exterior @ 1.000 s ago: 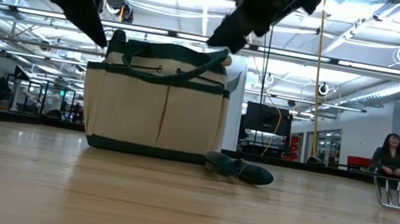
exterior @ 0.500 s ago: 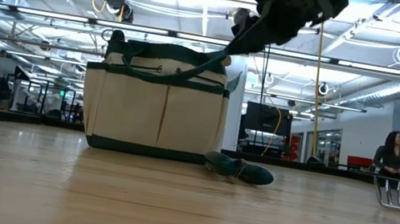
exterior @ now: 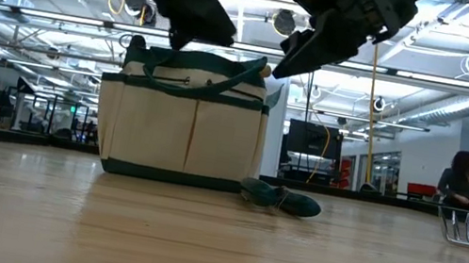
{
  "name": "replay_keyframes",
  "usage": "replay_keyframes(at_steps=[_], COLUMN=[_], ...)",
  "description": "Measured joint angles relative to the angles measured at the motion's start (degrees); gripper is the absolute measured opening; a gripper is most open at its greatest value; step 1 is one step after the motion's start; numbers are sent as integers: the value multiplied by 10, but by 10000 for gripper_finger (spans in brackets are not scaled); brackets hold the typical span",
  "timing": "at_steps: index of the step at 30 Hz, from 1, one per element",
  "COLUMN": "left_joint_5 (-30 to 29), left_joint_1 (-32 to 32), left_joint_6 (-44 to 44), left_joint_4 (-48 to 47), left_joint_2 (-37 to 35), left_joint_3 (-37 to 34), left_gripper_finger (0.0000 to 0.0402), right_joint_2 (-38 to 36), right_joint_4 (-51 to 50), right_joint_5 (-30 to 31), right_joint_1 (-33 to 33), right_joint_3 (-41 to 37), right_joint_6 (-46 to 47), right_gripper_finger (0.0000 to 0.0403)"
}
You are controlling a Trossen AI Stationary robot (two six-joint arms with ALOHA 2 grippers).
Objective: Pick & Place Garden tools in Gardening bag
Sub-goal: Put the brown trowel into the brown gardening bag
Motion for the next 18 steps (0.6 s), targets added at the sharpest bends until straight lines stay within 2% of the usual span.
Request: replay_keyframes(at_steps=[7,18], left_joint_5=[0,19], left_joint_1=[25,26], left_joint_6=[15,11], left_joint_4=[27,56], left_joint_2=[39,46], left_joint_3=[0,0], left_gripper_finger=[104,104], right_joint_2=[0,0], right_joint_4=[3,3], right_joint_5=[0,0], right_joint_1=[0,0], right_joint_3=[0,0], right_joint_6=[-3,-7], right_gripper_finger=[135,134])
